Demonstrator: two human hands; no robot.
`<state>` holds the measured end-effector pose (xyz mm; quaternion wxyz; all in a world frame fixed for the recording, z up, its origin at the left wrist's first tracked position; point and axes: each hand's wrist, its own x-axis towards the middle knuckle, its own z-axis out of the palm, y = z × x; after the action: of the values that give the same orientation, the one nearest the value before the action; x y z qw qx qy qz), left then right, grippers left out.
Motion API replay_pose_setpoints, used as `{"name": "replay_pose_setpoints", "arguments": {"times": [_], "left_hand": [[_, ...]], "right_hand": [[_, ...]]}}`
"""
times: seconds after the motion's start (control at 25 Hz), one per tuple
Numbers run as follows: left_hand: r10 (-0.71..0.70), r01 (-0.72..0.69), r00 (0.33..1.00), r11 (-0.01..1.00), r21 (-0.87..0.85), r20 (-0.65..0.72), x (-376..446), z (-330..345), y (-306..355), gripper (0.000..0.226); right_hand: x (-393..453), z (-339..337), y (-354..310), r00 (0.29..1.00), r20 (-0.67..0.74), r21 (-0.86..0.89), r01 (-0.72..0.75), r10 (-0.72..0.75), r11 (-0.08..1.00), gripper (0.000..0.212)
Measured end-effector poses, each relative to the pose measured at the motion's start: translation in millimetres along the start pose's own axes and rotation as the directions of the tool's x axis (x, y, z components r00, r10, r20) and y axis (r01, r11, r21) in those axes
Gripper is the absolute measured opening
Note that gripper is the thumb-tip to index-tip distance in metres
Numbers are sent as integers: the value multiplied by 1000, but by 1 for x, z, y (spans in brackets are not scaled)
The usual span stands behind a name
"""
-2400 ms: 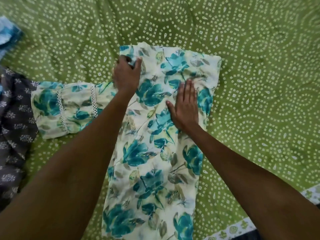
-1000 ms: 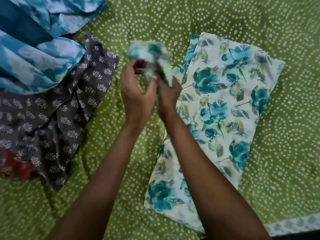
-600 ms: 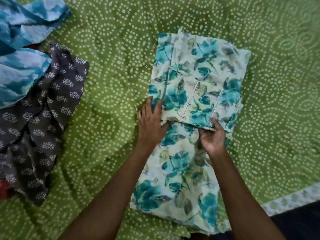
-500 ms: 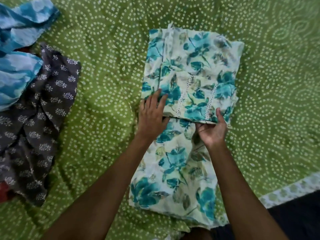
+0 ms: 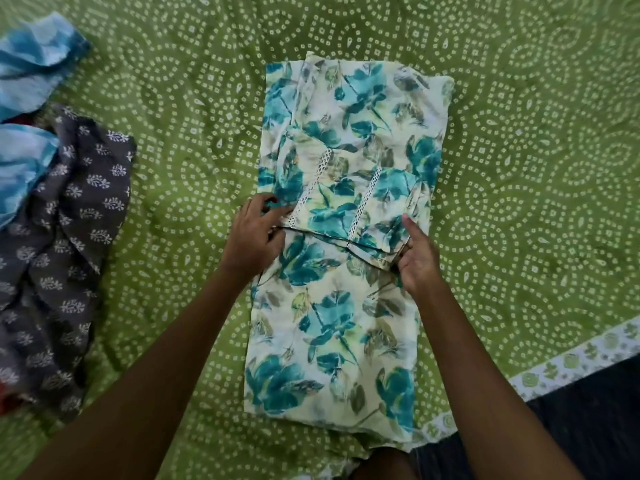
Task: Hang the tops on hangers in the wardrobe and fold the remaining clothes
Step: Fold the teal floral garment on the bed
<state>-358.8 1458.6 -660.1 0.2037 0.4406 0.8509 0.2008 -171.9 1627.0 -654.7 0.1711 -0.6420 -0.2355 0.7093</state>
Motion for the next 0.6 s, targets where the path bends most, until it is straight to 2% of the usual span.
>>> {"name": "replay_pose_setpoints", "arguments": {"times": [0.08, 0.2, 0.28, 0.32, 0.36, 0.4, 0.44, 0.48, 0.52, 0.6], "left_hand": [[-62, 60, 998, 996, -70, -18, 2, -3, 7, 48], [-83, 85, 996, 984, 159, -15, -1, 8, 16, 54], [-151, 155, 988, 973, 174, -31, -1, 10, 24, 59], [-167, 173, 985, 974, 147, -50, 1, 8, 28, 58], [-149, 156, 986, 982, 109, -69, 3, 5, 35, 55], [-87, 94, 992, 993, 69, -94, 7, 4, 43, 51], [8, -3, 993, 999, 45, -118, 12, 3, 53, 46], [114, -109, 986, 993, 46, -121, 18, 5, 62, 44], [205, -199, 976, 977, 80, -73, 26, 9, 69, 45], [239, -266, 961, 939, 219, 140, 44, 21, 69, 52]], "right_hand": [[4, 4, -5, 992, -40, -205, 108, -119, 973, 54], [9, 3, -14, 961, -117, -340, 198, -250, 919, 40], [8, 2, -19, 927, -133, -497, 243, -350, 833, 31], [7, 0, -20, 893, -106, -641, 275, -437, 717, 31], [4, 1, -20, 829, -58, -788, 304, -556, 535, 35], [1, 2, -18, 731, 14, -884, 328, -682, 334, 42], [-1, 5, -13, 624, 115, -915, 369, -773, 162, 47], [-5, 12, -6, 554, 249, -893, 449, -795, 34, 50], [-8, 21, 2, 543, 411, -835, 547, -732, -64, 54], [-6, 33, 24, 564, 698, -691, 693, -441, -206, 68]]}}
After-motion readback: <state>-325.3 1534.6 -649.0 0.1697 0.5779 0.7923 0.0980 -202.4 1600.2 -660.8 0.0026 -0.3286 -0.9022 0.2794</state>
